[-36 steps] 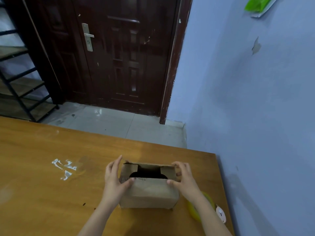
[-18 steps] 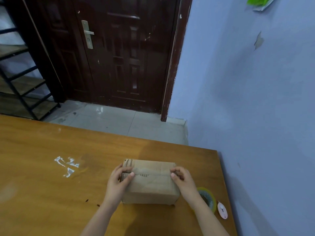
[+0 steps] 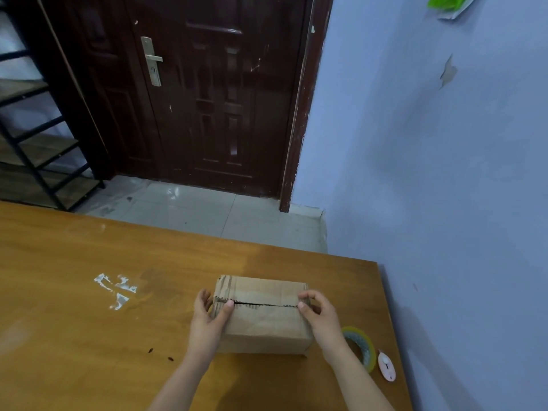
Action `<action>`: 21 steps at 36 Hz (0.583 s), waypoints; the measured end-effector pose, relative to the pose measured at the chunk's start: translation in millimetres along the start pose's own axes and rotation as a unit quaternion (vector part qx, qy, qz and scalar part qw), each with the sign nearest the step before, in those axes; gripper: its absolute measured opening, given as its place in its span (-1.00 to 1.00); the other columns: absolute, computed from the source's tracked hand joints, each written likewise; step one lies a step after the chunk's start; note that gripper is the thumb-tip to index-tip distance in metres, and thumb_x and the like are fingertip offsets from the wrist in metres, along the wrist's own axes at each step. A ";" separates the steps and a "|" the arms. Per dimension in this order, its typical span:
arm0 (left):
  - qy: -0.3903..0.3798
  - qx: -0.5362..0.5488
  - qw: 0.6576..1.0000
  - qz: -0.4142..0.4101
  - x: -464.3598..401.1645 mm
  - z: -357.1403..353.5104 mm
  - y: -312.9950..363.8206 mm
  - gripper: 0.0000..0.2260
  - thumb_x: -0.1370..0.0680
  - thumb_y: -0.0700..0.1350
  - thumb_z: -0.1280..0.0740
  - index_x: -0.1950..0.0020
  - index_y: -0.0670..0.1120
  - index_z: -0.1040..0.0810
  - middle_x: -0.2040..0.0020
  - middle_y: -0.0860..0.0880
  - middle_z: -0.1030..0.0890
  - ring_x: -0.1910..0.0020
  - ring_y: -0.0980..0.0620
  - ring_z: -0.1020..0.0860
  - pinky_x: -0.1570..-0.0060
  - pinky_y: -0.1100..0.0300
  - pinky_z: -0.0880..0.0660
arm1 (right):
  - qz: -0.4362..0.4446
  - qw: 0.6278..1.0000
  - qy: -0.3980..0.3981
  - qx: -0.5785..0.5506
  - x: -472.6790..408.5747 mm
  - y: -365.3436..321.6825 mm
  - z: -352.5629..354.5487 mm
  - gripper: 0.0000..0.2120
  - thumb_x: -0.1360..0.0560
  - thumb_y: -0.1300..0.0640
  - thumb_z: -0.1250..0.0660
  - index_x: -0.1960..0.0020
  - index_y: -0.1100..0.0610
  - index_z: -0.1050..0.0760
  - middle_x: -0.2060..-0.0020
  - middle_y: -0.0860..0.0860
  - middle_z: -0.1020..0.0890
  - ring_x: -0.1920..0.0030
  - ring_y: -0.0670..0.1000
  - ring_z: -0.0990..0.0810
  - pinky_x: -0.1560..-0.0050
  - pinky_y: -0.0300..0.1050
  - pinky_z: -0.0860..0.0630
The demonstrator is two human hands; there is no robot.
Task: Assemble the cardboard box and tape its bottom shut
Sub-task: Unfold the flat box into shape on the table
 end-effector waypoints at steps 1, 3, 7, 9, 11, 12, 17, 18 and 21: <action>-0.001 -0.003 1.000 0.007 0.3 -0.4 -1.2 -0.33 -0.49 0.05 -0.37 -0.52 -0.03 -0.16 -0.39 0.04 -0.34 -0.37 -0.02 -0.34 -0.25 0.10 -0.37 | 0.007 1.000 0.006 -0.006 0.2 -2.1 0.9 -0.91 -0.53 0.16 -0.31 0.04 -0.02 -0.53 -0.12 -0.06 -0.50 -0.16 0.01 -0.47 -0.13 -0.07 -0.49; -0.024 -0.019 0.999 -0.017 2.0 -2.9 1.1 -0.40 -0.44 0.14 -0.35 -0.44 0.01 -0.32 -0.34 0.05 -0.42 -0.30 -0.03 -0.42 -0.19 0.04 -0.46 | 0.029 0.999 0.020 -0.017 1.0 -7.3 3.1 -0.91 -0.53 0.19 -0.31 0.05 0.02 -0.54 -0.11 -0.13 -0.47 -0.17 -0.03 -0.45 -0.07 -0.23 -0.44; -0.043 0.010 0.998 -0.053 6.1 -1.9 8.4 -0.47 -0.40 0.08 -0.42 -0.32 0.09 -0.35 -0.18 0.16 -0.48 -0.13 0.19 -0.48 0.04 0.24 -0.51 | 0.069 0.996 0.053 -0.018 3.2 -12.4 9.8 -0.90 -0.50 0.24 -0.35 0.12 0.06 -0.56 -0.19 -0.19 -0.42 -0.18 -0.15 -0.42 -0.18 -0.21 -0.41; -0.044 0.008 0.996 -0.074 5.3 -0.2 9.9 -0.47 -0.41 -0.03 -0.47 -0.31 0.07 -0.33 -0.18 0.20 -0.45 -0.14 0.24 -0.45 -0.05 0.24 -0.48 | 0.085 0.994 0.064 -0.022 4.7 -14.1 11.5 -0.86 -0.47 0.29 -0.37 0.19 0.08 -0.54 -0.18 -0.21 -0.42 -0.18 -0.23 -0.40 -0.11 -0.33 -0.40; -0.039 -0.005 0.995 -0.090 4.3 1.6 8.0 -0.47 -0.41 -0.20 -0.48 -0.27 0.08 -0.33 -0.16 0.24 -0.44 -0.15 0.31 -0.42 -0.10 0.29 -0.43 | 0.091 0.993 0.067 -0.026 6.3 -12.7 11.0 -0.82 -0.44 0.34 -0.38 0.25 0.12 -0.49 -0.16 -0.21 -0.42 -0.18 -0.25 -0.40 -0.06 -0.37 -0.40; -0.033 -0.018 0.994 -0.098 3.9 2.6 6.1 -0.46 -0.40 -0.26 -0.48 -0.25 0.09 -0.33 -0.15 0.25 -0.43 -0.15 0.35 -0.41 -0.08 0.33 -0.42 | 0.090 0.993 0.068 -0.027 7.0 -10.2 10.1 -0.79 -0.42 0.37 -0.39 0.27 0.13 -0.46 -0.15 -0.19 -0.43 -0.18 -0.24 -0.40 -0.05 -0.36 -0.41; -0.037 -0.088 0.989 -0.117 9.9 4.0 -21.2 -0.45 -0.35 -0.36 -0.48 -0.14 0.10 -0.34 -0.13 0.19 -0.41 -0.14 0.22 -0.41 -0.02 0.27 -0.43 | 0.030 0.998 0.056 0.004 16.2 26.6 -1.0 -0.66 -0.34 0.50 -0.37 0.32 0.14 -0.32 -0.05 -0.11 -0.41 -0.09 -0.14 -0.43 0.11 -0.36 -0.47; -0.043 -0.101 0.988 -0.113 12.6 4.3 -31.1 -0.45 -0.35 -0.36 -0.48 -0.14 0.08 -0.34 -0.13 0.17 -0.40 -0.13 0.19 -0.41 -0.03 0.24 -0.44 | 0.018 0.998 0.051 0.019 20.0 37.4 -4.6 -0.64 -0.33 0.51 -0.37 0.33 0.13 -0.30 -0.03 -0.09 -0.39 -0.08 -0.12 -0.43 0.09 -0.33 -0.47; -0.050 -0.129 0.985 -0.100 23.0 5.7 -60.7 -0.39 -0.30 -0.37 -0.50 -0.19 -0.01 -0.29 -0.13 0.11 -0.36 -0.13 0.15 -0.41 -0.07 0.32 -0.45 | 0.000 0.997 0.031 0.066 33.8 68.6 -15.2 -0.61 -0.29 0.52 -0.36 0.35 0.11 -0.27 0.02 -0.06 -0.37 -0.08 -0.10 -0.43 -0.03 -0.27 -0.45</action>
Point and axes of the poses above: each hand's wrist, its own x-axis away from the middle knuckle, its own z-axis out of the back of the hand, y = z × x, the point moved 6 cm from there along -x, towards the middle knuckle
